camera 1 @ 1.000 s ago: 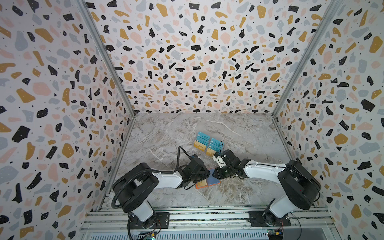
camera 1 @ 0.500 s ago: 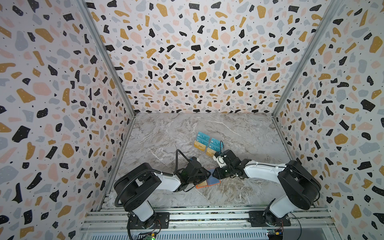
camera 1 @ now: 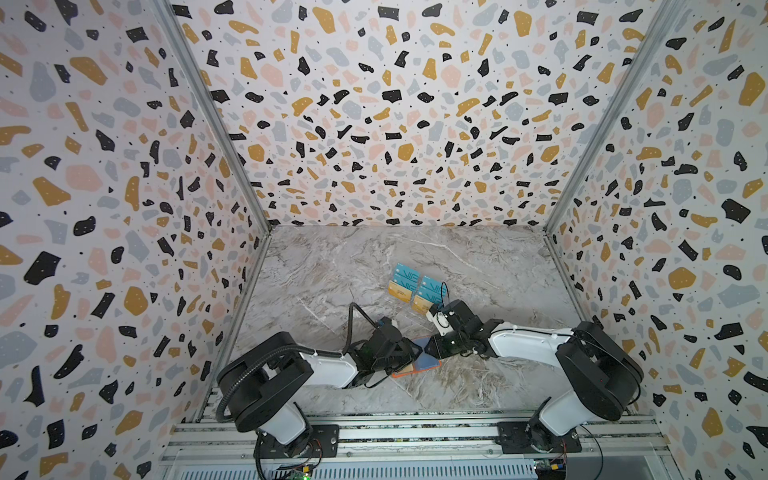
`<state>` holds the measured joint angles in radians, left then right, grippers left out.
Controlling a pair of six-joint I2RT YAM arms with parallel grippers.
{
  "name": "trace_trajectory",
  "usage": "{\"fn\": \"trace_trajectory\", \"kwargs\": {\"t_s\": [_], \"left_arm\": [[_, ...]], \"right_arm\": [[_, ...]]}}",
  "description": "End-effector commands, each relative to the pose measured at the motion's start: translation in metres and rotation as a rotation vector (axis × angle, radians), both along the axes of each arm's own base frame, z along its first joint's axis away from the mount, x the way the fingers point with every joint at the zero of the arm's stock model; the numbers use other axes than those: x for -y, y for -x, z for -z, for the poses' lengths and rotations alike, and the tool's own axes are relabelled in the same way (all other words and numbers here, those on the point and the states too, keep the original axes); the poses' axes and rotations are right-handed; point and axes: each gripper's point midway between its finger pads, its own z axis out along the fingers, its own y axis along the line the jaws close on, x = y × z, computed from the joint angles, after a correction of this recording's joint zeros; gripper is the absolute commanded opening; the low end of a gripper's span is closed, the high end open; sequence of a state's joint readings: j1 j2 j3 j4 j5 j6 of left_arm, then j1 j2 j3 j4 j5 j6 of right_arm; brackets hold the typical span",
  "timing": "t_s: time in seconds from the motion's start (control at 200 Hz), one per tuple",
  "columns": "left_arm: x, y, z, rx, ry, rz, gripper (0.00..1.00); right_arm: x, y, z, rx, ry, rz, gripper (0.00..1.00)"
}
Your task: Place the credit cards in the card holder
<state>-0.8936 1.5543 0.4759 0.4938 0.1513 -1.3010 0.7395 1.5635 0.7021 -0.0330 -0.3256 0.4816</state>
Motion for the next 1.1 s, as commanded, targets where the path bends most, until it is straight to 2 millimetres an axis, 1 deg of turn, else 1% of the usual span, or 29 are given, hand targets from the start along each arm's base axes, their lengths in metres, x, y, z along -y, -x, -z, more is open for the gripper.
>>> {"fn": "trace_trajectory", "kwargs": {"t_s": [0.0, 0.14, 0.38, 0.491, 0.641, 0.781, 0.911, 1.096], "left_arm": [[-0.005, 0.007, 0.017, -0.034, -0.067, 0.019, 0.43], [-0.001, 0.008, 0.02, -0.045, -0.044, 0.021, 0.43], [-0.004, 0.008, 0.025, -0.058, -0.056, 0.012, 0.43], [-0.001, 0.006, 0.022, -0.05, -0.032, 0.012, 0.43], [0.013, 0.008, 0.015, -0.041, 0.033, 0.062, 0.43], [0.014, 0.006, 0.011, -0.028, 0.046, 0.068, 0.42], [0.014, 0.003, 0.008, -0.017, 0.053, 0.065, 0.42], [0.016, -0.001, 0.004, 0.003, 0.073, 0.069, 0.41]], "right_arm": [[0.014, 0.01, 0.012, -0.042, 0.054, 0.013, 0.25], [0.014, 0.01, 0.011, -0.039, 0.053, 0.015, 0.25], [0.014, 0.009, 0.01, -0.037, 0.052, 0.014, 0.24], [0.012, 0.009, 0.01, -0.039, 0.05, 0.011, 0.24], [0.012, 0.009, 0.012, -0.042, 0.052, 0.008, 0.24], [0.013, 0.011, 0.015, -0.053, 0.055, 0.005, 0.24], [0.012, 0.012, 0.012, -0.048, 0.043, 0.011, 0.24], [0.01, 0.007, -0.001, -0.019, 0.025, 0.015, 0.24]]}}
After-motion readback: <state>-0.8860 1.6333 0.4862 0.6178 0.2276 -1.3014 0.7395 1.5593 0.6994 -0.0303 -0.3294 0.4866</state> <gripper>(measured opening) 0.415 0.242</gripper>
